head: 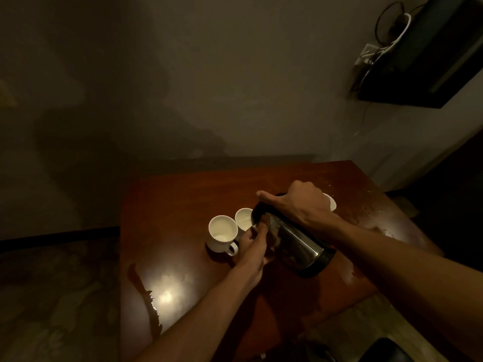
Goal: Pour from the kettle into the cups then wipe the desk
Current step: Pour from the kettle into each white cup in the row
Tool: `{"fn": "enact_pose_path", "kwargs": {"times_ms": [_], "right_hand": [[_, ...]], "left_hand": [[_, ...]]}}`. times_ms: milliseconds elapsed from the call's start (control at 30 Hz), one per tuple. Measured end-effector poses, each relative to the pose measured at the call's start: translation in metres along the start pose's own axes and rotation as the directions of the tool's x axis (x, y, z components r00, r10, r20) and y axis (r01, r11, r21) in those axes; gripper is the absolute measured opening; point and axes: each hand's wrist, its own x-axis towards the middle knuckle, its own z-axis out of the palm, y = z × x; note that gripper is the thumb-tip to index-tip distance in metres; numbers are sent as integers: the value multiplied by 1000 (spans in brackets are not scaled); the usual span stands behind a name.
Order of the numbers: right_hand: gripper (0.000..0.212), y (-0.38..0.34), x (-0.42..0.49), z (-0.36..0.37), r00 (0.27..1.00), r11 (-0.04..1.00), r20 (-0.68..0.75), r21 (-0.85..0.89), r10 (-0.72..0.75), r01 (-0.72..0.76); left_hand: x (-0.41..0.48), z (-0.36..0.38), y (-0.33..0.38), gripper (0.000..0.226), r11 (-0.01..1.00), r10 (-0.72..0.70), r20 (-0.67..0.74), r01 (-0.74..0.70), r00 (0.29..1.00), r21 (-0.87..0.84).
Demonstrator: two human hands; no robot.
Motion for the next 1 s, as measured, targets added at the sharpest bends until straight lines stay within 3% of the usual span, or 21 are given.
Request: {"fn": "enact_pose_path", "kwargs": {"times_ms": [767, 1000], "right_hand": [[71, 0, -1, 2, 1000, 1000, 17, -4, 15, -15], [73, 11, -10, 3, 1000, 1000, -11, 18, -22, 22]], "left_hand": [[-10, 2, 2, 68, 1000, 7, -21, -7, 1000, 4], [-18, 0, 8, 54, 995, 60, -54, -55, 997, 82]]}}
